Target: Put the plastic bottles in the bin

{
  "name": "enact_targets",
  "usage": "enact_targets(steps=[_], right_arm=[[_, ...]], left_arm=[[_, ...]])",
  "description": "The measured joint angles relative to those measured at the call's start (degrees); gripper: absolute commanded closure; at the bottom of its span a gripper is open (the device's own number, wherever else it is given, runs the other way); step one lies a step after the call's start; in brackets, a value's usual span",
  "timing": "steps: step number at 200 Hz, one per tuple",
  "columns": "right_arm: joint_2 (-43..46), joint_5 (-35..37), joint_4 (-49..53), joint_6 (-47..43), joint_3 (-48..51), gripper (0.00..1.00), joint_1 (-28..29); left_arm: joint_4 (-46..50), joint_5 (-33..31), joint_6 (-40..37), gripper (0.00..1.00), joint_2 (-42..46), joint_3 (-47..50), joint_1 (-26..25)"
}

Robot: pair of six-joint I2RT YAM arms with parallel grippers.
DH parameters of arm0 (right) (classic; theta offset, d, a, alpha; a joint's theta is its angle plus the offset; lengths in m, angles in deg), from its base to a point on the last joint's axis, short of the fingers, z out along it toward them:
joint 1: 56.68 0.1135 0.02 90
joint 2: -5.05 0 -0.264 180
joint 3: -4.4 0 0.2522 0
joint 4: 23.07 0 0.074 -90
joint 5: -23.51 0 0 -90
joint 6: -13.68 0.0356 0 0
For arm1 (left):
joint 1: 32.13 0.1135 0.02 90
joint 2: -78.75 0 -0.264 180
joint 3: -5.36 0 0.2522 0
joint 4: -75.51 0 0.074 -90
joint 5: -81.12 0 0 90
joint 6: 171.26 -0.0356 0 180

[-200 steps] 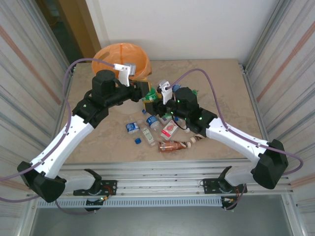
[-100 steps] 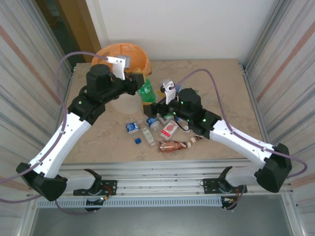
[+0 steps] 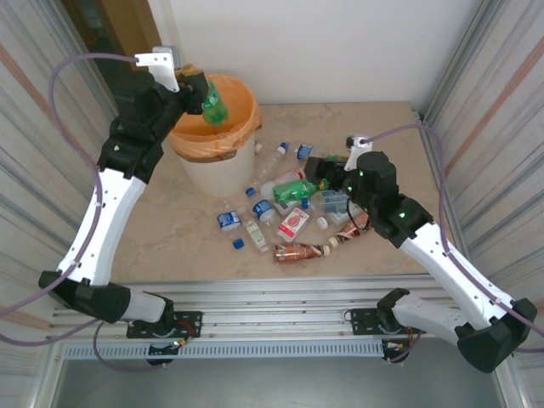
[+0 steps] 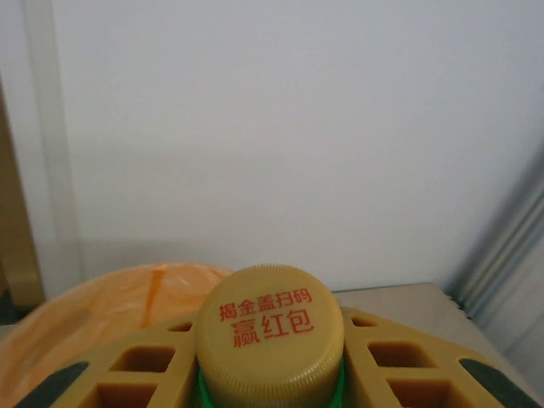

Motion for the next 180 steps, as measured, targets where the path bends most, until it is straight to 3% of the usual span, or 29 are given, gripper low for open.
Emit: enact_targets(steps=[25,47,129,180], right_arm=[[0.0,0.1,9.1,5.8,0.1,0.02,-7.6],[-0.1,0.1,15.7,9.5,0.4,0.02,-11.1],[1.5,0.6,28.2,15.7,7.7,0.02,-13.7],[5.7,-1.1,29.1,18.8,14.5,0.02,-14.8]], left_arm=[[1.3,-1.6,-1.3,1.00,-4.9,-4.4,1.3],[2.6,-2.5,-2.3,1.00,-8.9,-6.9,1.8],[6.3,-3.3,-3.9,1.00,-19.8,-8.9,1.9],[7.0,-3.7,-3.9,0.88,-22.8,-8.9,2.0]])
